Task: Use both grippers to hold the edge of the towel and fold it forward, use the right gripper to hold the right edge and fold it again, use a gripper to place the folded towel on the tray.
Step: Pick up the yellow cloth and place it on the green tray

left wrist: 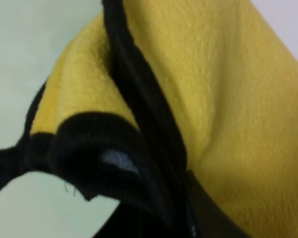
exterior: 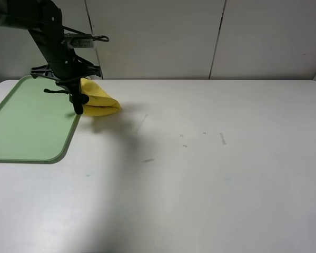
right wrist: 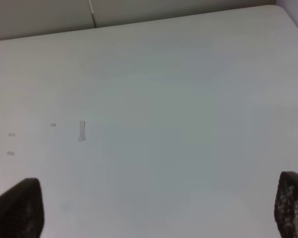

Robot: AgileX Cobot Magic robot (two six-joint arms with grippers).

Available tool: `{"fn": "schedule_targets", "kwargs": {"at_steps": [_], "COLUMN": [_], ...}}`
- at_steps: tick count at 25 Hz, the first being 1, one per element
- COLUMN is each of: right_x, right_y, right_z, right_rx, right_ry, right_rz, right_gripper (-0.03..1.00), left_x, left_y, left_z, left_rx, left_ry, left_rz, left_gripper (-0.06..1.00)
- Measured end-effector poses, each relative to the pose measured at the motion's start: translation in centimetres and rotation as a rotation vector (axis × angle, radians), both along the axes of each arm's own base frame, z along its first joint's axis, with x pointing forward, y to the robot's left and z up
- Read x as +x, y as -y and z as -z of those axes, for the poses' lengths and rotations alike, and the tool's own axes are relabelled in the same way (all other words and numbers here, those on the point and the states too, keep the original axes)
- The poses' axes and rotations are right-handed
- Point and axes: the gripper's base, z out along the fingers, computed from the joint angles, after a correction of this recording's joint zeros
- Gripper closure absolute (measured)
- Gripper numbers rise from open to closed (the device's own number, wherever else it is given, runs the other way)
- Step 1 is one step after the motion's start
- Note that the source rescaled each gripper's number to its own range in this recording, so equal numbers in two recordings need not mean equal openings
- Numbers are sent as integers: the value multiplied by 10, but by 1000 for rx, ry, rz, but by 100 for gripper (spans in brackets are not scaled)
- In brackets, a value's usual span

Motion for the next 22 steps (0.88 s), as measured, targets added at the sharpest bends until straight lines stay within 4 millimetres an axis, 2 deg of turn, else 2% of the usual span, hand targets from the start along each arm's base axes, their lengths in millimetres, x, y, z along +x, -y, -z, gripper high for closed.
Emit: {"fn": "schedule_targets", "kwargs": {"at_steps": [14,22], "right_x": [0,0], "right_y": [0,0], "right_z": [0,0], "right_rx": [0,0], "right_ry": [0,0], "right_rz": [0,0], "right_gripper": [-3,-3], "left_x": [9,2], "left_y": [-90,-123], "left_z": [1,16], "left_rx": [0,53], "left_ry": [-2,-30], "left_rz": [-210,-247], "left_gripper": [86,86]}}
